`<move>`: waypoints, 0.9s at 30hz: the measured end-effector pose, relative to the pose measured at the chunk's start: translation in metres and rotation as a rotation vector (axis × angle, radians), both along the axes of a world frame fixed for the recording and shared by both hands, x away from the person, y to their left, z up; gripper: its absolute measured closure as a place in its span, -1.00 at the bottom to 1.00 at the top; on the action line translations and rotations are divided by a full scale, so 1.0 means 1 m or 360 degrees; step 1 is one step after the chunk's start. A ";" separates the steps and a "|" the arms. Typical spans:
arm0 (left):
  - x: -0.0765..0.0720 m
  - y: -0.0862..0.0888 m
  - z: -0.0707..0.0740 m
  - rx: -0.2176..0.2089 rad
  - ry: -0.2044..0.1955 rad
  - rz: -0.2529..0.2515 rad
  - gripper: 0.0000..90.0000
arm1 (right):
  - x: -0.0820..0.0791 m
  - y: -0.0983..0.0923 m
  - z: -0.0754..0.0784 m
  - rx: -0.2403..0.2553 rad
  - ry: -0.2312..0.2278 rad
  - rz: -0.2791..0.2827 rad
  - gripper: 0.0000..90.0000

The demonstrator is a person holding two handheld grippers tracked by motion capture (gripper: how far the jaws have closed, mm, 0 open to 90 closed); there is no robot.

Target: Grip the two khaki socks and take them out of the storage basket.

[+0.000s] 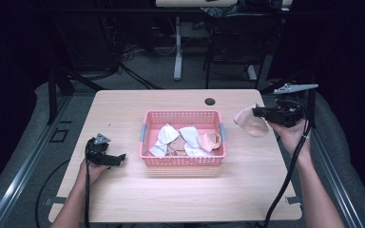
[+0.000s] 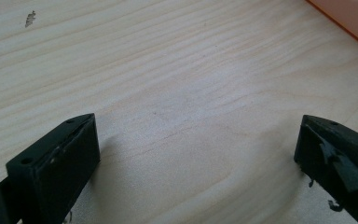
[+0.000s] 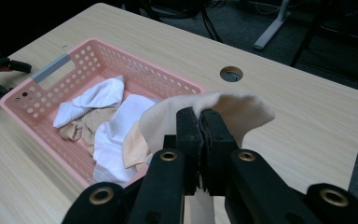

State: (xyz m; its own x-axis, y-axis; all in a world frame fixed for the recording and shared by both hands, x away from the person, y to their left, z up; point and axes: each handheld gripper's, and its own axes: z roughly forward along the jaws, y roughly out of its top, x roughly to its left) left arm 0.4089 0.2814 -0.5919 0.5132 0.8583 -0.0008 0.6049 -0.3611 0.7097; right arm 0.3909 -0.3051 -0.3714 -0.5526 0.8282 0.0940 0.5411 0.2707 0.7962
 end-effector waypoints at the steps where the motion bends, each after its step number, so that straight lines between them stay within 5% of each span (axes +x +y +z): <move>1: 0.000 0.000 0.000 0.0001 0.0000 -0.0002 -1.00 | 0.000 -0.002 -0.001 -0.0005 -0.0004 -0.0008 0.93; 16: 0.000 0.000 0.000 -0.0003 0.0001 0.0007 -1.00 | 0.010 -0.022 -0.029 -0.0071 0.0082 -0.0120 0.93; 27: 0.000 0.000 0.000 -0.0004 0.0001 0.0006 -1.00 | 0.020 -0.028 -0.058 -0.0134 0.0213 -0.0159 0.93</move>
State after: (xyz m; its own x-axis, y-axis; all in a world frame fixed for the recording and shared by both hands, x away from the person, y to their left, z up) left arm 0.4085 0.2811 -0.5920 0.5098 0.8603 -0.0031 0.6067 -0.3570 0.7103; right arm 0.4106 -0.3332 -0.4291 -0.4543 0.8864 0.0894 0.6684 0.2728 0.6919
